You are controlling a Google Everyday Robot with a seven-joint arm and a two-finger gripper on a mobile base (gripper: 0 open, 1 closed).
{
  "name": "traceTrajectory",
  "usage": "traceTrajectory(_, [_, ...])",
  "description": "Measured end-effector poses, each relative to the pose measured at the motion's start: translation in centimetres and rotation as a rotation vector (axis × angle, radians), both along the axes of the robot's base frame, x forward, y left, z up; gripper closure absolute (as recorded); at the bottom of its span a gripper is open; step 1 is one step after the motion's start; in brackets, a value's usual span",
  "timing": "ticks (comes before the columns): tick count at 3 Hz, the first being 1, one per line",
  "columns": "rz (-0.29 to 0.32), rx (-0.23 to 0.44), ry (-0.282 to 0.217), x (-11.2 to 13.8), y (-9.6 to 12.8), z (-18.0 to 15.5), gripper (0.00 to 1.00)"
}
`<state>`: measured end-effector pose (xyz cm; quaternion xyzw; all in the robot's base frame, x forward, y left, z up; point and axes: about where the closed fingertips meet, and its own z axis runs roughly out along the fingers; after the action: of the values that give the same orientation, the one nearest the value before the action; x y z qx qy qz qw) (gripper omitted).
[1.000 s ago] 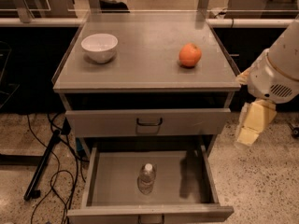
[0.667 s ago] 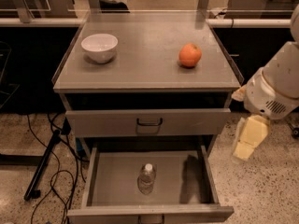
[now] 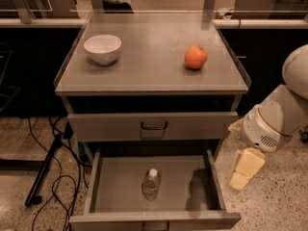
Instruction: Pick water bottle from middle drawer and place on counter
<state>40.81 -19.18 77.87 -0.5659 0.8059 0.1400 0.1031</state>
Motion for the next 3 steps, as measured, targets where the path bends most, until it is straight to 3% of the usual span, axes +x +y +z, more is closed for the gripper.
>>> traceTrajectory(2, [-0.005,0.021,0.026,-0.4,0.2,-0.9,0.00])
traceTrajectory(3, [-0.018,0.092,0.069,-1.2,1.2,-3.4,0.00])
